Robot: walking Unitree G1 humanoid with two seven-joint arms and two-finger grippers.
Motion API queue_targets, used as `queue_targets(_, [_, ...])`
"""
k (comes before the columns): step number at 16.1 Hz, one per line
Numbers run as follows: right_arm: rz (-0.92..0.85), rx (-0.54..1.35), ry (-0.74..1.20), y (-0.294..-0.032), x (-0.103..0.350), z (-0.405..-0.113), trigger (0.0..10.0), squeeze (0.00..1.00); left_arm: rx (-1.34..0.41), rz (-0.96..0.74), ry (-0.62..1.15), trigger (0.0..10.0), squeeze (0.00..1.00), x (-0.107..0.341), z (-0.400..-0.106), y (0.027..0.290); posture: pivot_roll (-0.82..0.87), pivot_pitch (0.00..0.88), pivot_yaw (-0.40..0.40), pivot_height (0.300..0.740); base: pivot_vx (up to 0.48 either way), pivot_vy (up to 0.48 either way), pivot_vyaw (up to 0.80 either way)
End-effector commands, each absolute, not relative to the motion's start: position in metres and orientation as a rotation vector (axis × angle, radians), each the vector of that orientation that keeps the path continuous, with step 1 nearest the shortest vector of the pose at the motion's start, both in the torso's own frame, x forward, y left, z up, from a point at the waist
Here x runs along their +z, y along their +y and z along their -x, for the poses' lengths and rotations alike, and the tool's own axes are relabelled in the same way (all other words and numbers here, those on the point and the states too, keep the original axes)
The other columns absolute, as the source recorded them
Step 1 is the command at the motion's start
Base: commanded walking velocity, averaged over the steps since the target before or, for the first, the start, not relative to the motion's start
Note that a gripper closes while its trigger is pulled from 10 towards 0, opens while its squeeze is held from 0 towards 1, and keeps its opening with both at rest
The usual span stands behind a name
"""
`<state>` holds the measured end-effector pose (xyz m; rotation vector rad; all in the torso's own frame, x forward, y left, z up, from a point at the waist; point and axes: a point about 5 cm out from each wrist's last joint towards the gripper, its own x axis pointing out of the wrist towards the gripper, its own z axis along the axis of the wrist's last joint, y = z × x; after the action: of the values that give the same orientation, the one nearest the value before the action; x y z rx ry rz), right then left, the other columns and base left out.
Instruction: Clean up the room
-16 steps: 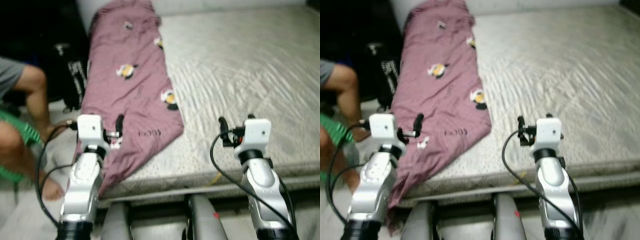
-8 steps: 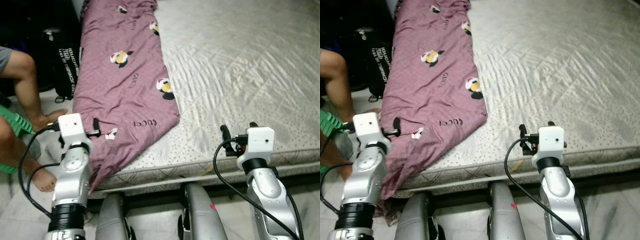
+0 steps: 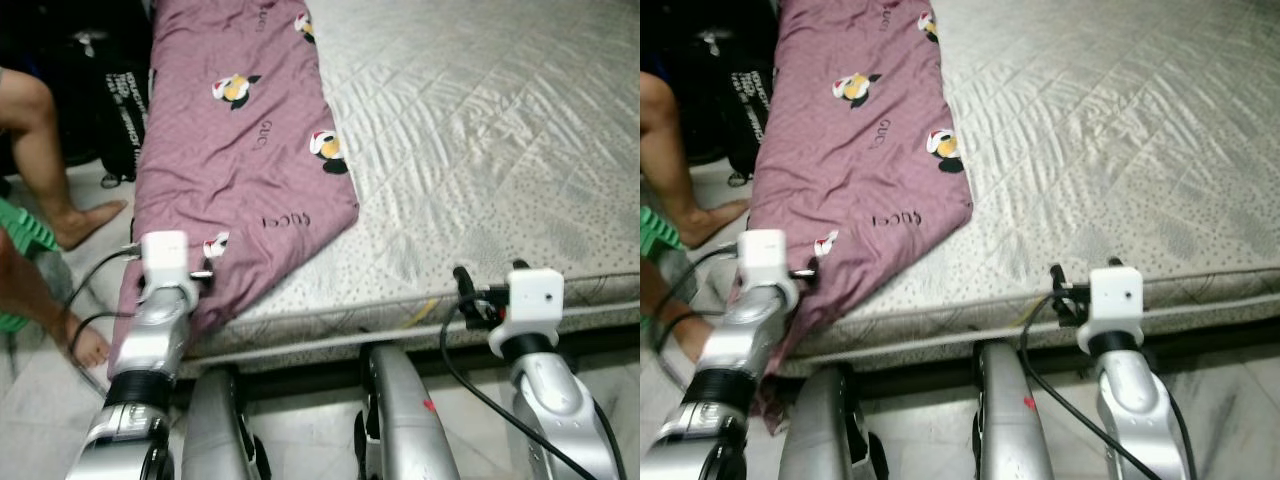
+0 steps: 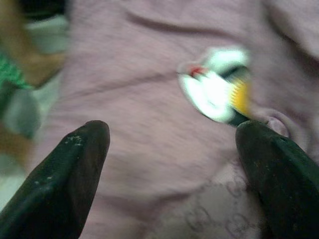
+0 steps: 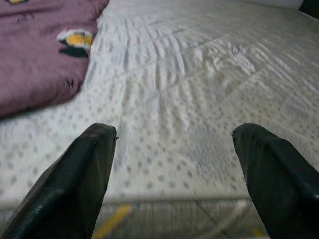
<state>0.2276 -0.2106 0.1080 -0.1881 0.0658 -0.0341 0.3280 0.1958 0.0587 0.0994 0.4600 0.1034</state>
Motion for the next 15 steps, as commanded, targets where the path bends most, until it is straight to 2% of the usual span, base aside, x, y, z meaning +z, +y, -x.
queue_targets(1, [0.195,-0.039,0.046,-0.212,0.115,-0.226,10.0,0.00,0.026,-0.144,0.490,10.0,0.00,0.052,-0.328,0.187,-0.18,0.162,0.038,0.533,0.000,0.000,0.00])
queue_targets(3, [0.198,-0.040,0.044,-0.213,0.116,-0.227,10.0,0.00,-0.121,-0.213,0.510,10.0,0.00,0.046,-0.328,0.162,-0.19,0.157,0.037,0.533,0.000,0.000,0.00])
queue_targets(4, [0.201,-0.040,0.040,-0.213,0.118,-0.229,10.0,0.00,-0.287,-0.245,0.522,10.0,0.00,0.039,-0.321,0.134,-0.20,0.153,0.035,0.533,0.000,0.000,0.00])
queue_targets(6, [0.207,-0.037,0.034,-0.213,0.120,-0.231,10.0,0.00,-0.478,-0.333,0.504,10.0,0.00,0.031,-0.308,0.106,-0.19,0.148,0.030,0.533,0.000,0.000,0.00])
queue_targets(10, [0.214,-0.031,0.029,-0.214,0.121,-0.236,10.0,0.00,-0.780,-0.545,0.334,10.0,0.00,0.042,-0.286,0.073,-0.19,0.136,0.023,0.533,0.000,0.000,0.00])
queue_targets(12, [0.215,-0.031,0.024,-0.213,0.122,-0.237,10.0,0.00,-0.749,-0.544,0.201,10.0,0.00,0.057,-0.289,0.071,-0.19,0.136,0.024,0.533,0.000,0.000,0.00])
queue_targets(13, [0.216,-0.032,0.021,-0.213,0.122,-0.237,10.0,0.00,-0.641,-0.490,0.090,10.0,0.00,0.073,-0.298,0.076,-0.19,0.138,0.024,0.533,0.000,0.000,0.00])
queue_targets(15, [0.220,-0.037,0.024,-0.215,0.122,-0.234,10.0,0.00,-0.350,-0.380,-0.017,10.0,0.00,0.101,-0.321,0.106,-0.20,0.144,0.023,0.533,0.000,0.000,0.00])
